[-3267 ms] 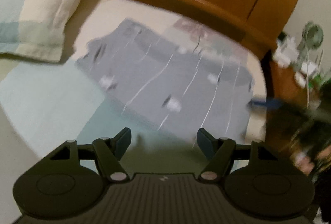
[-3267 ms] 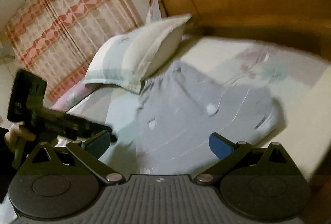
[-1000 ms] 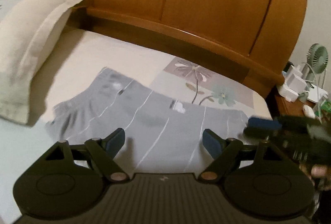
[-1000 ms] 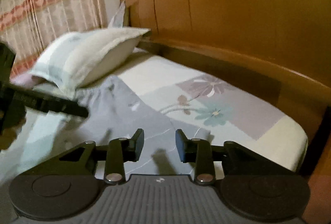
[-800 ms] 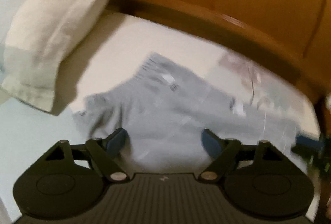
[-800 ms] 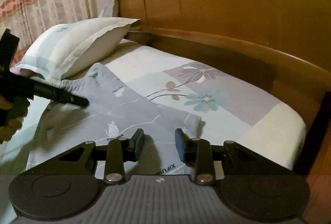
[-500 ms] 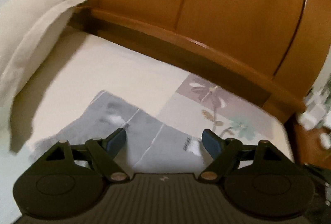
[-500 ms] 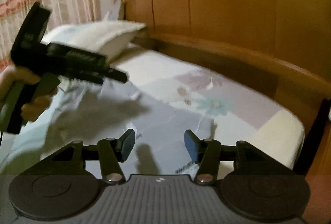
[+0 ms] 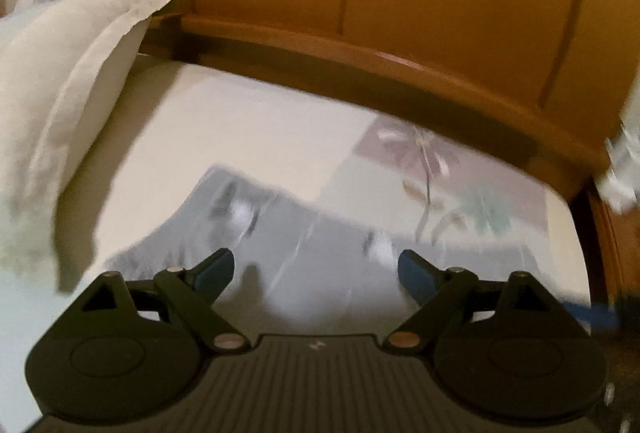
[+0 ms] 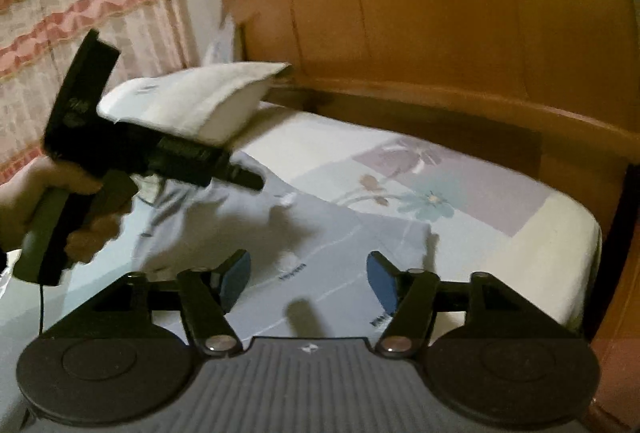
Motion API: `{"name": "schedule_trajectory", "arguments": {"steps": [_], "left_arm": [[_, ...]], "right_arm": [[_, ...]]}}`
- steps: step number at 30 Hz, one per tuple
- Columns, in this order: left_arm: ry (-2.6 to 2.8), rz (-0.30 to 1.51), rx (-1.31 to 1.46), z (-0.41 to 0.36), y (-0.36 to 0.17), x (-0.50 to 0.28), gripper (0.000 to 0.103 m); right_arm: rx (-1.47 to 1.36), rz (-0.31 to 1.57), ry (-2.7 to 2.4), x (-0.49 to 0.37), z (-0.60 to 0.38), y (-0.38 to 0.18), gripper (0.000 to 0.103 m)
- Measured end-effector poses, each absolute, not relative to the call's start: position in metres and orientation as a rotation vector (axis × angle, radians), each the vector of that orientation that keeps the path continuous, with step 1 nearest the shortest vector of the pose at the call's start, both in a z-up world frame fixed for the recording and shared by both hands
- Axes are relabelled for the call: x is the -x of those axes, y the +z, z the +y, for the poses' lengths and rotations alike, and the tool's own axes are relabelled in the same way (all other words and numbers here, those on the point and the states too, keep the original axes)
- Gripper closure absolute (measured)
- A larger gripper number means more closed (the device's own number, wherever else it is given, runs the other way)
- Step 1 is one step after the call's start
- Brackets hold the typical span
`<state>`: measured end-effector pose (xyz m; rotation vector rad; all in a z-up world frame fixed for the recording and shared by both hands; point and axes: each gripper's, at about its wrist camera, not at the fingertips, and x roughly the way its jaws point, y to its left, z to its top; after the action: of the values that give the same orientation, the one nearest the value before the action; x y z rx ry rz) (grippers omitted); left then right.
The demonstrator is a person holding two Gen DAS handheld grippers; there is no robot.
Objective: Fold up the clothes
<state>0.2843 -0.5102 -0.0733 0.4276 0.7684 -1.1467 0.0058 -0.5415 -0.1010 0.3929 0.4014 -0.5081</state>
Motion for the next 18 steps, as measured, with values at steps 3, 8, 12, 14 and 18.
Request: {"name": "schedule_trajectory", "arguments": {"steps": [3,8,12,14,18], "left_arm": [[-1.146,0.786,-0.449,-0.481,-0.079,-0.283,0.014],[-1.092,0.852,-0.409,-0.450,-0.104,-0.293,0.011],[-1.047,0.864,-0.356,-0.436,-0.088,-0.290,0.012],[-1.057,0.846,-0.360,-0.426,-0.078,-0.281,0.012],[-1.035,0.769,-0.486,-0.400,-0.063,-0.255,0.012]], "right_arm": [[-0.380,0.436,-0.498,-0.010,-0.542,-0.107,0.029],[-0.420,0.449,-0.495,-0.007,-0.548,-0.118,0.029],[-0.405,0.442,-0.503,-0.002,-0.546,-0.106,0.026],[-0.387,0.433,-0.494,0.000,-0.544,-0.099,0.022],[-0.339,0.480,-0.457,-0.009,-0.530,-0.095,0.020]]}}
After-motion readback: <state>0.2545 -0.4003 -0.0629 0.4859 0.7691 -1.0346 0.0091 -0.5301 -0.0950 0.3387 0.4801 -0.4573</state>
